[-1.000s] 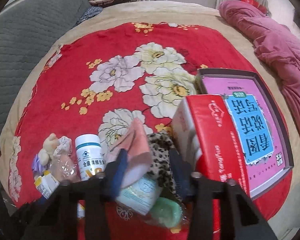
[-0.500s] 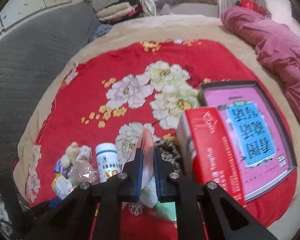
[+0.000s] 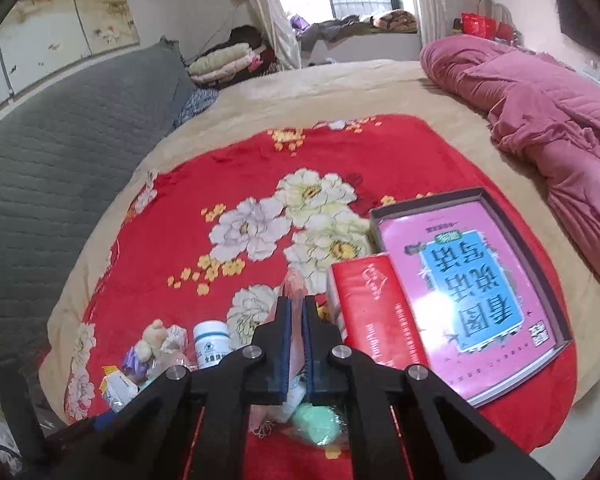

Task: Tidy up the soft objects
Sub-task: 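Carry both items over the pink book tray and open the right tool to drop the mask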

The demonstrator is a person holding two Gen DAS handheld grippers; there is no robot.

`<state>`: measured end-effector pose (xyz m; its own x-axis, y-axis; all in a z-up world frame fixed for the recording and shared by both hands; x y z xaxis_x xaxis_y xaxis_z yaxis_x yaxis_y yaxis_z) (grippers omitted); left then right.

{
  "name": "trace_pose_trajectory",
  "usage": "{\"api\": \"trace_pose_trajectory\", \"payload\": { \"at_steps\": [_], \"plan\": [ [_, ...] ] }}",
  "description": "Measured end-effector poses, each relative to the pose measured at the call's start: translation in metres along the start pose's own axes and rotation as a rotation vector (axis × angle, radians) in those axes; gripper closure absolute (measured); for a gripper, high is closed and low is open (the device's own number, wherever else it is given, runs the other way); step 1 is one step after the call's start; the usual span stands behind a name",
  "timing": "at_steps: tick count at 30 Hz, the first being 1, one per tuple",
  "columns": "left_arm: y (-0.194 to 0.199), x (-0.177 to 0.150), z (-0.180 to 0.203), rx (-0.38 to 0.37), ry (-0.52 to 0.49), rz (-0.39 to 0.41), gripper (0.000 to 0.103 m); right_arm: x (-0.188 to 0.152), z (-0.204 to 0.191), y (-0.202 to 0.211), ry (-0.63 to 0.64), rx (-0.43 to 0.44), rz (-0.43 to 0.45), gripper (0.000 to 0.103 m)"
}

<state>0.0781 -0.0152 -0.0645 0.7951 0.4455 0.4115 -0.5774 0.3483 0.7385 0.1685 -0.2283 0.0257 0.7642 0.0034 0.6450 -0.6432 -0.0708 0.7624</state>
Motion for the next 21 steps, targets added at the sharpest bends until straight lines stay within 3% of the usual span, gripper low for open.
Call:
{"api": "trace_pose_trajectory", "payload": {
  "at_steps": [11, 21],
  "plan": [
    [0.000, 0.009, 0.093, -0.072, -0.162, 0.004, 0.058, 0.024, 0.075, 0.036, -0.124, -0.057, 0.091, 0.097],
    [-0.035, 0.002, 0.208, -0.135, -0.360, -0.052, 0.058, 0.015, 0.172, 0.038, -0.286, -0.110, 0.104, 0.098]
  ]
}}
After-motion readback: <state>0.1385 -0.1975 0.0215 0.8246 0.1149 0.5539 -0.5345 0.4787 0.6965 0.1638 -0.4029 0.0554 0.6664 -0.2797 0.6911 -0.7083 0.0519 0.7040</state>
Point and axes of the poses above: each gripper's, at about its wrist camera, not at the fingertips, and y roughly against the way its jaws point, z to its right, x to its top, the point moved 6 cm from there along -y, roughly the way its jaws point, and after that the axes turned 12 degrees about -x, right-handed, at the moved point
